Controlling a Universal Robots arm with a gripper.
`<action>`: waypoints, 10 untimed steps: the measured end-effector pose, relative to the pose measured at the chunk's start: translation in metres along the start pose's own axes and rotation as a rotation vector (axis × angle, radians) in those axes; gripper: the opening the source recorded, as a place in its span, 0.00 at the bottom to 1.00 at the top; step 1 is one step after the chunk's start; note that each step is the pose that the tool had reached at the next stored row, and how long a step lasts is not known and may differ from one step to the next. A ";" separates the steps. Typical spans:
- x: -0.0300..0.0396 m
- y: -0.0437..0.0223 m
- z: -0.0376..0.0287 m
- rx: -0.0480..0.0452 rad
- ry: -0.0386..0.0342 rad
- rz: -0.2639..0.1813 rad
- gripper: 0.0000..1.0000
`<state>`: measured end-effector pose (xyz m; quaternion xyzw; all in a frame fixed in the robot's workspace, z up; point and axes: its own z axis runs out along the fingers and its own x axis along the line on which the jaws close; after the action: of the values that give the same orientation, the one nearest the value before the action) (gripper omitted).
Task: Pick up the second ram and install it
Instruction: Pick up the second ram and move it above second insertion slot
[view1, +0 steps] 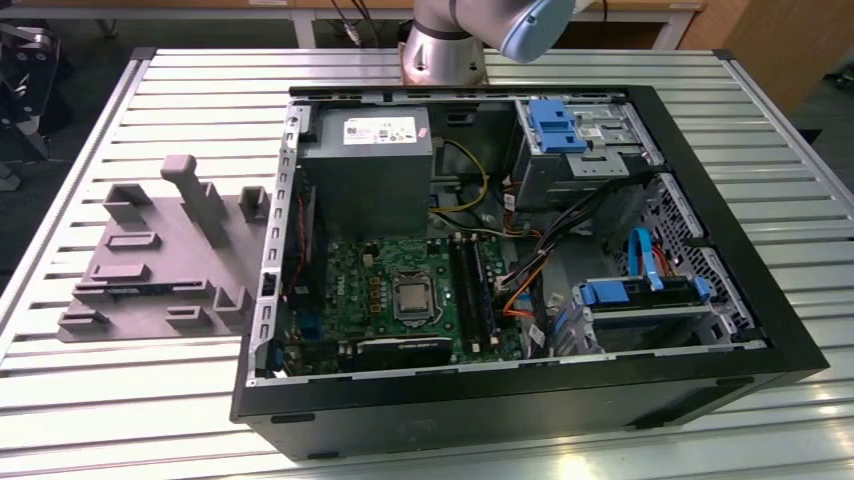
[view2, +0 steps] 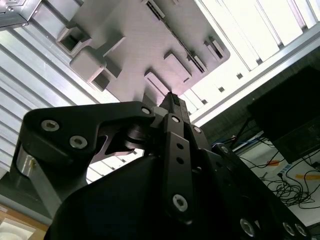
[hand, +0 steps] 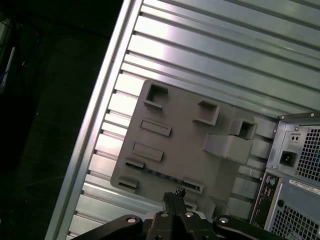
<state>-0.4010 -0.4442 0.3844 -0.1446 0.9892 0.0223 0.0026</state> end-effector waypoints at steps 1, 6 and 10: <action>0.0000 0.0000 0.0000 0.0000 0.0000 0.000 0.11; 0.0000 0.0000 0.0000 -0.0001 0.0003 -0.006 0.11; 0.0001 -0.0001 0.0000 -0.0004 0.0016 -0.037 0.11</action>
<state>-0.4011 -0.4443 0.3844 -0.1627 0.9864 0.0223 0.0021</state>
